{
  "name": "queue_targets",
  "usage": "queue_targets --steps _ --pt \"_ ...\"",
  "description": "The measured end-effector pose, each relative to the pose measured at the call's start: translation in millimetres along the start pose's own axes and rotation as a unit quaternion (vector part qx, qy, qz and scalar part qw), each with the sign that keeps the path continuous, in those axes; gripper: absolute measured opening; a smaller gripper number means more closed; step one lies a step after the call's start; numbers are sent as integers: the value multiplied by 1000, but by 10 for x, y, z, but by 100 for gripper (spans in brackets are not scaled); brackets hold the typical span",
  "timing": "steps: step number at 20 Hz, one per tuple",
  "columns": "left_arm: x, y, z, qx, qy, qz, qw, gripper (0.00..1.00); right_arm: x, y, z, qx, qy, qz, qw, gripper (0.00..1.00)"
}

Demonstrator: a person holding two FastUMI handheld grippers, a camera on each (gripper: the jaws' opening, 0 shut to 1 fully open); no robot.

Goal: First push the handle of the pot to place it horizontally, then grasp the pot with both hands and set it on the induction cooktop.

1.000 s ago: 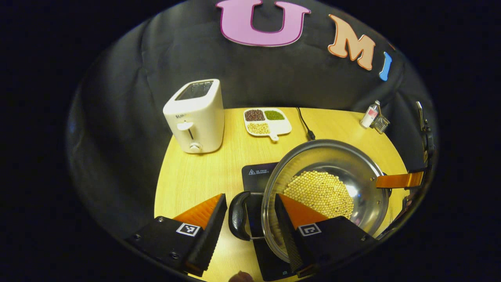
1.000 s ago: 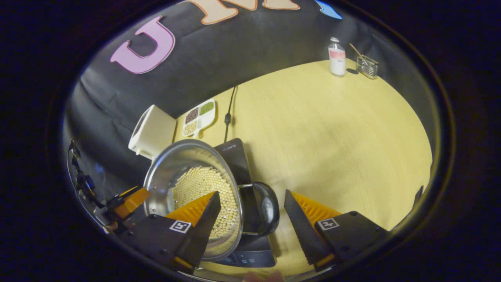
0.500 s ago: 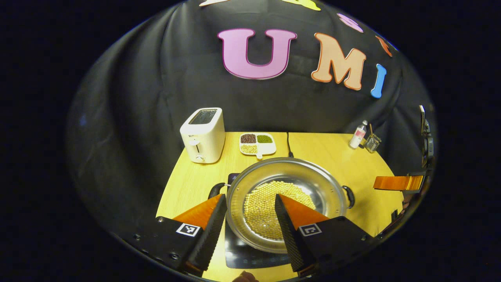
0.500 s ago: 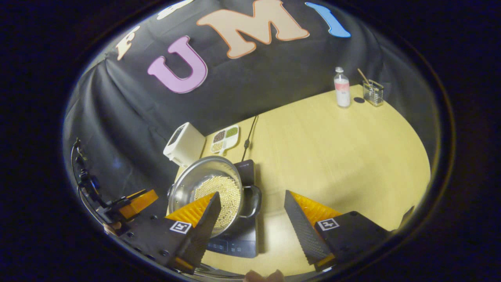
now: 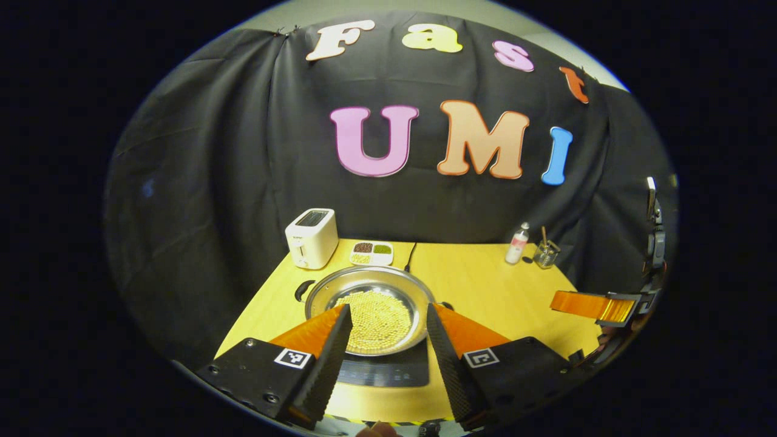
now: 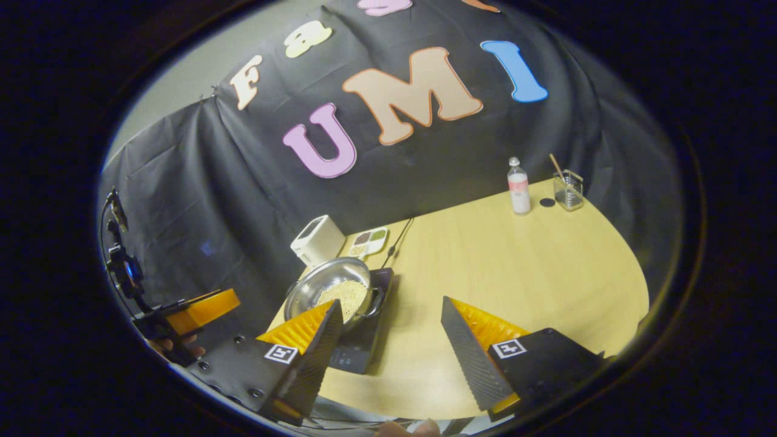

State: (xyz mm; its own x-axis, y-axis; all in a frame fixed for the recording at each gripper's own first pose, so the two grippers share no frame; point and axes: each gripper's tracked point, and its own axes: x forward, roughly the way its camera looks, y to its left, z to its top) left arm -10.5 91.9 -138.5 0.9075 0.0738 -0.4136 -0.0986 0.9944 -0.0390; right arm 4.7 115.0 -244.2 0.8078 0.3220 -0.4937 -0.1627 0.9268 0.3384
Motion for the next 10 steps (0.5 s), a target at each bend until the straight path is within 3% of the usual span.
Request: queue_targets --steps 10 --pt "-492 -821 636 31 -88 -43 995 77 -825 -339 626 -37 -128 -28 991 92"
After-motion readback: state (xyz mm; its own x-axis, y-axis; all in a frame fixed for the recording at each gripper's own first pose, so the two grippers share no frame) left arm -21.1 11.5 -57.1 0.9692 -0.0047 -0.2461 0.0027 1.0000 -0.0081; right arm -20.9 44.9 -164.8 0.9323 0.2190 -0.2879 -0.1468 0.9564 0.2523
